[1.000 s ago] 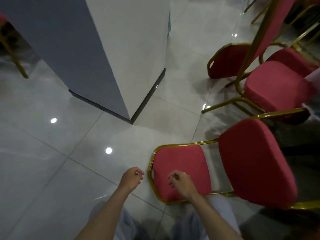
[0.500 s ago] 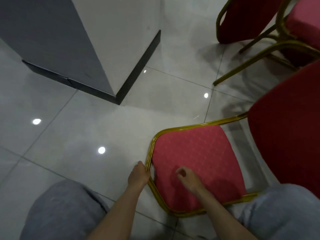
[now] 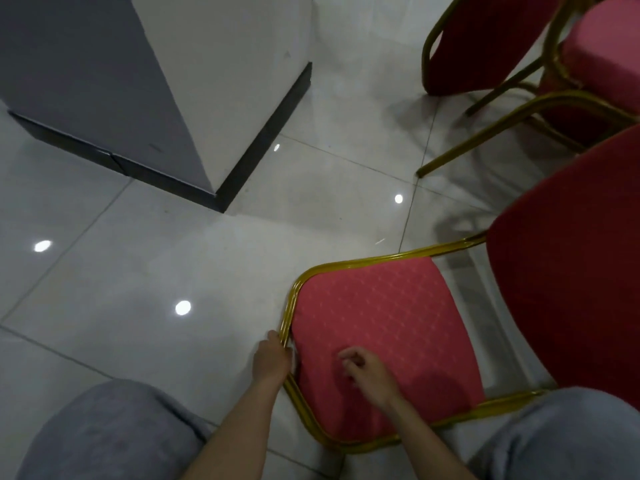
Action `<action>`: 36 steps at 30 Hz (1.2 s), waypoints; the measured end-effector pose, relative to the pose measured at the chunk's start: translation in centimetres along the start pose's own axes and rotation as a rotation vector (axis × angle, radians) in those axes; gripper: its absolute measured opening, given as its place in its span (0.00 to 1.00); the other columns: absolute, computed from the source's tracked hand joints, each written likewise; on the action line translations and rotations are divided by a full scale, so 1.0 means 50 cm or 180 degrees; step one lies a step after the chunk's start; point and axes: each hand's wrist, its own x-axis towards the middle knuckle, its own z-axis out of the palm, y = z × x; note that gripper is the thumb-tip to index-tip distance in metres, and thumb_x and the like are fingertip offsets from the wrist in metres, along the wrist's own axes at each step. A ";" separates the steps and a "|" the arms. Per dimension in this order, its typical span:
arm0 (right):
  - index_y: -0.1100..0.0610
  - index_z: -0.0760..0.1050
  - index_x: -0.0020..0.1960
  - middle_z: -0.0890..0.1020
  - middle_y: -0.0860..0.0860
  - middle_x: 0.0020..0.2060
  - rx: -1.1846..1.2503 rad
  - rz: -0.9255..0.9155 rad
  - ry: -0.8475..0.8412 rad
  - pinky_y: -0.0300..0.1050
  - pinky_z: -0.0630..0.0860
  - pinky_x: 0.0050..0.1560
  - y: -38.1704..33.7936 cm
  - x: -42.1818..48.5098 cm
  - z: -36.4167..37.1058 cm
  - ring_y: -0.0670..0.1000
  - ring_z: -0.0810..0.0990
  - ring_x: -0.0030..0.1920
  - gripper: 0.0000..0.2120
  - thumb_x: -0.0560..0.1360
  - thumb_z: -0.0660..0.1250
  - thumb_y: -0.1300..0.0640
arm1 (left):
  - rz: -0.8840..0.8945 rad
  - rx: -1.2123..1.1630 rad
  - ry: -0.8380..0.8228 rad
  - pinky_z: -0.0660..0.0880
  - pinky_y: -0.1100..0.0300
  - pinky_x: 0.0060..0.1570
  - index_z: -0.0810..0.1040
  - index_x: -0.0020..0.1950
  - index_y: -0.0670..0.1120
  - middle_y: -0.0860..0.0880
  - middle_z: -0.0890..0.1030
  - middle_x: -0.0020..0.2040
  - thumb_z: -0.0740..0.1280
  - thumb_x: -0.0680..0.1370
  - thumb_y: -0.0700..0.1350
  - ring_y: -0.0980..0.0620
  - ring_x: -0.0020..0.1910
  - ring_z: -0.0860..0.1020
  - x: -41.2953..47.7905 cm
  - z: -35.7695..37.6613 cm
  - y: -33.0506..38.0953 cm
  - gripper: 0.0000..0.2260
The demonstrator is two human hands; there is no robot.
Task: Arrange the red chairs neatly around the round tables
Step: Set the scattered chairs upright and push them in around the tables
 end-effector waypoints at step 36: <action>0.53 0.80 0.49 0.84 0.49 0.42 0.0420 -0.0288 0.0032 0.32 0.74 0.38 -0.630 -0.517 -0.438 0.37 0.81 0.37 0.15 0.84 0.59 0.68 | 0.0519 -0.0263 0.0004 0.82 0.54 0.41 0.76 0.68 0.43 0.48 0.82 0.41 0.76 0.74 0.38 0.51 0.37 0.81 -0.504 -0.627 0.452 0.23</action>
